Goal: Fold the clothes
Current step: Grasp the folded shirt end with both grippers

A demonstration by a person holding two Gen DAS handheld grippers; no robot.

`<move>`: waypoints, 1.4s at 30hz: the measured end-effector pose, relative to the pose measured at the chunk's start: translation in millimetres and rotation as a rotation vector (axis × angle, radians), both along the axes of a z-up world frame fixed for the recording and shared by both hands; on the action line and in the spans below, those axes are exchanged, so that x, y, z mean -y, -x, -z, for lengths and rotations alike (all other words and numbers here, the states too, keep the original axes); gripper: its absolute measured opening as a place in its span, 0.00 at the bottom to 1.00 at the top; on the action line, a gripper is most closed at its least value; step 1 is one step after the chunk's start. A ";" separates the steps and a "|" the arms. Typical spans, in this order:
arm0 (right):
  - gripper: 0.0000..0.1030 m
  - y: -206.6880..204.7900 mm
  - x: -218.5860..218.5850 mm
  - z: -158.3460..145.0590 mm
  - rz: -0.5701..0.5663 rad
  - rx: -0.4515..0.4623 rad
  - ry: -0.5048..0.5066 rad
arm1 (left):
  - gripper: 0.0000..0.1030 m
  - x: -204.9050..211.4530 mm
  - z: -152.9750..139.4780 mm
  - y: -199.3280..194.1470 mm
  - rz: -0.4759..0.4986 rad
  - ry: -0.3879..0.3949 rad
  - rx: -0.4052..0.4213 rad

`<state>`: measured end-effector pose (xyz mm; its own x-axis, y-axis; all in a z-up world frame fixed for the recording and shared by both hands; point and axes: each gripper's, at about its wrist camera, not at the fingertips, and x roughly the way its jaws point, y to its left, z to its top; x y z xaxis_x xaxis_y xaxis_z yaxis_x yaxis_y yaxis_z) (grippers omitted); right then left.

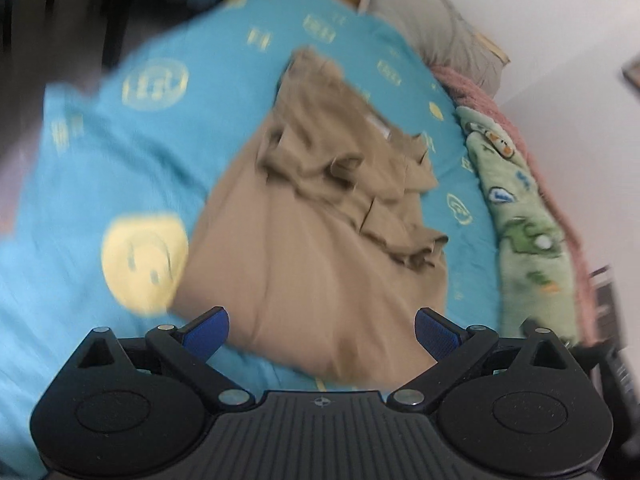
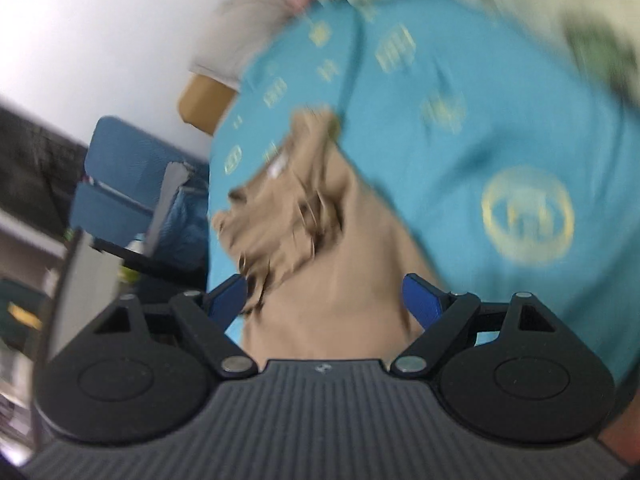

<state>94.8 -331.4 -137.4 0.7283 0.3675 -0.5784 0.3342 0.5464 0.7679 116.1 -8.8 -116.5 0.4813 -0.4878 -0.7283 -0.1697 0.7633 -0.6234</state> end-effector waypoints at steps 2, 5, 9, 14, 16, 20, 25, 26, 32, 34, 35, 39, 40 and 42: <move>0.86 1.7 -0.1 18.7 0.025 -0.070 -0.129 | 0.97 -14.5 24.3 -1.1 -0.028 0.103 -0.078; 0.85 2.5 -7.4 42.2 0.075 -0.168 -0.262 | 0.95 -30.4 51.4 -2.9 -0.064 0.190 -0.146; 0.85 6.5 -20.8 56.2 0.158 -0.234 -0.324 | 0.97 -37.6 64.4 -11.2 -0.090 0.287 -0.092; 0.79 9.0 -21.8 61.6 0.291 -0.241 -0.277 | 0.92 -42.8 74.2 -23.6 -0.141 0.395 -0.060; 0.79 6.9 -23.7 66.6 0.290 -0.256 -0.279 | 0.85 -43.4 73.9 -23.8 -0.161 0.400 -0.049; 0.79 0.9 -35.6 68.6 0.232 -0.257 -0.288 | 0.68 -39.4 74.3 -18.7 -0.179 0.340 -0.033; 0.79 -12.2 -58.4 79.1 0.102 -0.274 -0.377 | 0.39 -40.8 78.4 -18.0 -0.210 0.306 -0.043; 0.79 -14.3 -64.6 80.3 0.074 -0.278 -0.398 | 0.33 -41.6 79.5 -18.1 -0.218 0.304 -0.046; 0.79 -15.9 -84.3 80.1 0.033 -0.265 -0.406 | 0.15 -45.0 73.6 -14.5 -0.230 0.288 0.005; 0.78 -7.9 -70.8 78.8 0.116 -0.240 -0.402 | 0.14 -44.7 64.2 -11.4 -0.230 0.295 0.060; 0.78 -4.1 -62.5 75.7 0.164 -0.229 -0.388 | 0.13 -44.6 59.4 -9.8 -0.229 0.299 0.088; 0.72 5.0 -38.7 61.0 0.302 -0.206 -0.275 | 0.12 -43.9 40.6 -3.6 -0.229 0.314 0.198; 0.66 5.7 -37.4 57.5 0.299 -0.193 -0.255 | 0.12 -43.8 39.0 -3.9 -0.228 0.317 0.208; 0.32 7.1 -34.9 50.5 0.294 -0.165 -0.216 | 0.11 -44.5 35.4 -2.5 -0.227 0.314 0.220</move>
